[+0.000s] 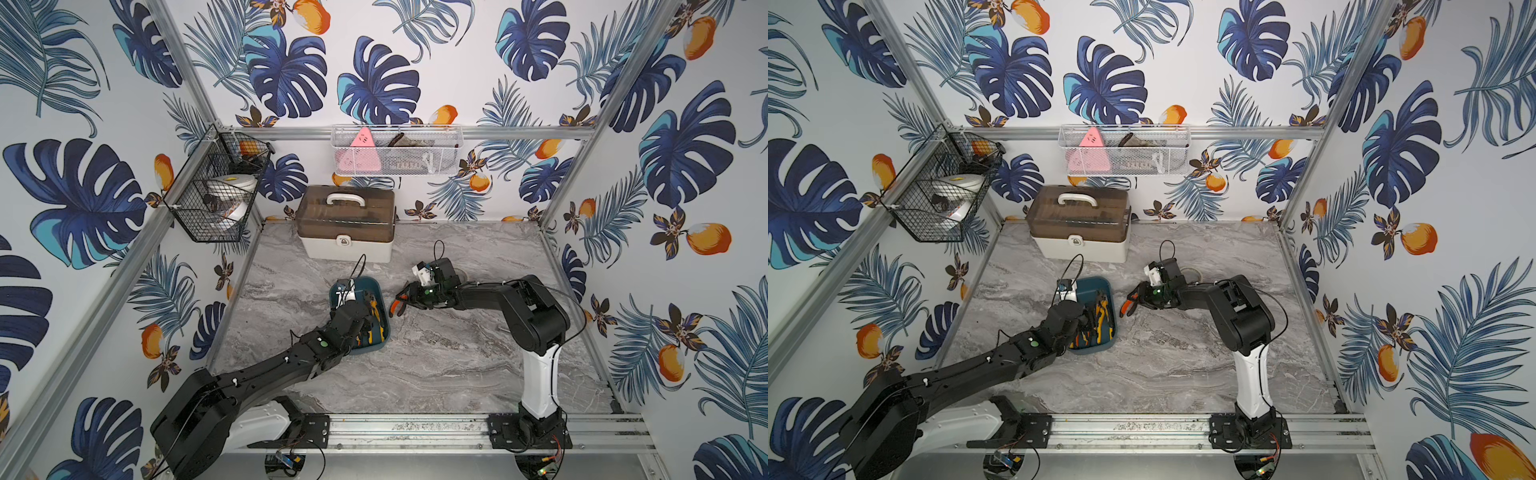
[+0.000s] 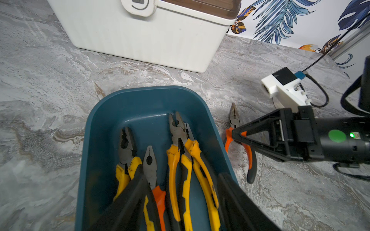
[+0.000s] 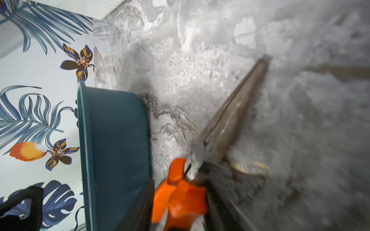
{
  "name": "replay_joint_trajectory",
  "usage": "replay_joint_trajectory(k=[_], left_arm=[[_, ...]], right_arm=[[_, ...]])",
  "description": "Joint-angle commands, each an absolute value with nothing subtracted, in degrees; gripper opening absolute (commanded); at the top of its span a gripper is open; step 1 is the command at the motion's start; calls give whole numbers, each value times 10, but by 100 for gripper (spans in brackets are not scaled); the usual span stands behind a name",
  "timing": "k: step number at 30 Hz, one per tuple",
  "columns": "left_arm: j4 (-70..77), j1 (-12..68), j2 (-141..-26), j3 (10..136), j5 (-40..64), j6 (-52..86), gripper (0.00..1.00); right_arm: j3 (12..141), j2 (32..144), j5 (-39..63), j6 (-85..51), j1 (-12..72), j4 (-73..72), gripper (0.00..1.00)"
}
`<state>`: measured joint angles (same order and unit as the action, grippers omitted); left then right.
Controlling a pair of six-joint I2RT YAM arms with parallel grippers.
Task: Take the pliers out of the storage box
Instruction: Place the pliers at the center of the board.
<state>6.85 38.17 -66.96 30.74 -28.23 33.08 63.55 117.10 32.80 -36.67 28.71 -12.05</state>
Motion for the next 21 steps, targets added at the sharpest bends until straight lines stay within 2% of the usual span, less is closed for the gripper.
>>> replay_joint_trajectory(k=[1,7,12,16,21], left_arm=[[77,381,-669,311,-281,328,65],[60,380,-670,313,-303,347,66],[19,342,-684,323,-297,392,67],[34,314,-678,308,-260,409,67],[27,311,-667,304,-271,411,67]], right_arm=[[628,1148,268,-342,289,-58,51],[642,1105,221,-311,296,25,56],[645,1057,169,-293,367,70,63],[642,1061,186,-314,414,36,66],[646,1097,217,-339,436,-5,69]])
